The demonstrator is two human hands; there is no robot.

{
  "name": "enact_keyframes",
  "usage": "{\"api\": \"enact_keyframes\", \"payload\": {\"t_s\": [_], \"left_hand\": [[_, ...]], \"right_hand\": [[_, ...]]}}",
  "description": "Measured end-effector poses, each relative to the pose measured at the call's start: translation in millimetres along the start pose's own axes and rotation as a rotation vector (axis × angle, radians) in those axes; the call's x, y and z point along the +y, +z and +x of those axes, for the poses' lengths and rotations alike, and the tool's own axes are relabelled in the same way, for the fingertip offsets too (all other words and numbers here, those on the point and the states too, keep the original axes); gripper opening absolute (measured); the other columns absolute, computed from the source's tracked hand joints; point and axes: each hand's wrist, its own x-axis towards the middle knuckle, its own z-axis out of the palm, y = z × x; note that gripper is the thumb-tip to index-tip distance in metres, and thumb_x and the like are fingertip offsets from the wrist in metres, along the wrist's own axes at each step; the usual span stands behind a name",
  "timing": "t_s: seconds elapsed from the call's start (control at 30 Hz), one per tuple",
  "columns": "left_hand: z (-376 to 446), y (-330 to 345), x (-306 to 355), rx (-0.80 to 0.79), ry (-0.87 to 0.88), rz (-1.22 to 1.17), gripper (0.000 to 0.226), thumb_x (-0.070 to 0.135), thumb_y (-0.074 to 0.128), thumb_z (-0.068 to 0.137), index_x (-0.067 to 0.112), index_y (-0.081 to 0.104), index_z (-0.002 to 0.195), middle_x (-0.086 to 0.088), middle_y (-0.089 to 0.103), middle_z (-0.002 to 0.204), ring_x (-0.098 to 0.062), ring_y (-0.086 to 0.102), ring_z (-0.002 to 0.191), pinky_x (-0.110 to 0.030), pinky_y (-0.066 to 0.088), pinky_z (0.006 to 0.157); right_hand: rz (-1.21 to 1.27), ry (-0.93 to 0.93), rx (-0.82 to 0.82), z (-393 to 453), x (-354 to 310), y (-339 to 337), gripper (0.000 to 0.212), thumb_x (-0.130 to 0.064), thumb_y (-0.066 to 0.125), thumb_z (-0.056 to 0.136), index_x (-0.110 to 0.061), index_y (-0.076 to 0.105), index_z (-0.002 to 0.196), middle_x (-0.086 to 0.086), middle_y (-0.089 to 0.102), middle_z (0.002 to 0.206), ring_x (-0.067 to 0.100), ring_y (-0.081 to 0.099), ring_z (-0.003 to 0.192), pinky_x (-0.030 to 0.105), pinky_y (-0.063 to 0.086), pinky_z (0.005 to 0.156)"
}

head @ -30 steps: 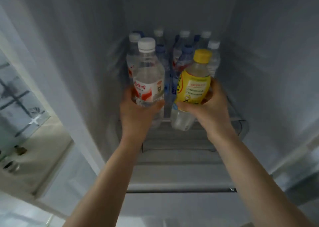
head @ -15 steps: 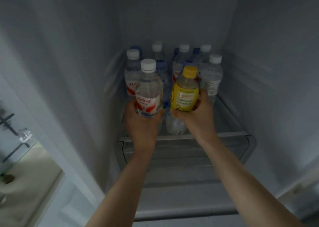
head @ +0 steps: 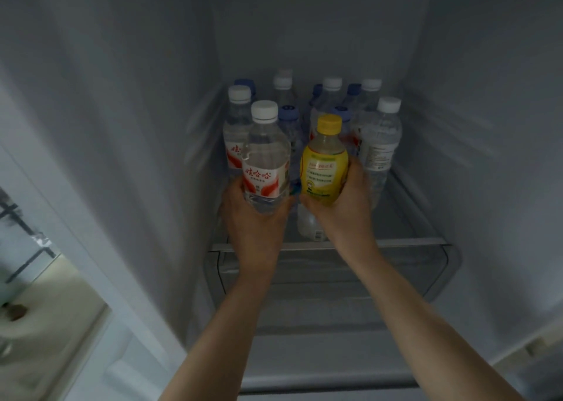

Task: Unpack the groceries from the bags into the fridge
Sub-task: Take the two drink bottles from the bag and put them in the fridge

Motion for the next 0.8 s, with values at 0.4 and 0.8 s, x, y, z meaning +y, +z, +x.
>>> {"api": "enact_keyframes", "payload": {"t_s": [0.4,0.8], "left_hand": [[-19.1,-6.5,3.1,-0.041,0.043,0.064,0.079,0.030,0.083,0.068,0.039,0.041,0.134,0.006,0.051,0.132,-0.012,0.052,0.121,-0.043,0.049,0.098],[-28.7,-6.9,3.3,-0.045,0.062,0.153,0.080,0.030,0.080,0.074,0.021,0.038,0.142,0.001,0.050,0.137,-0.014,0.051,0.124,-0.040,0.048,0.100]], "right_hand": [[-0.117,0.023,-0.110,-1.5,15.9,-8.4,0.075,-0.031,0.083,0.063,-0.021,0.040,0.125,0.006,0.055,0.111,0.020,0.057,0.100,0.037,0.054,0.081],[-0.111,-0.010,-0.085,-12.8,22.2,-4.0,0.065,-0.044,0.076,0.069,-0.013,0.049,0.120,0.008,0.059,0.107,0.021,0.058,0.098,0.035,0.052,0.077]]}}
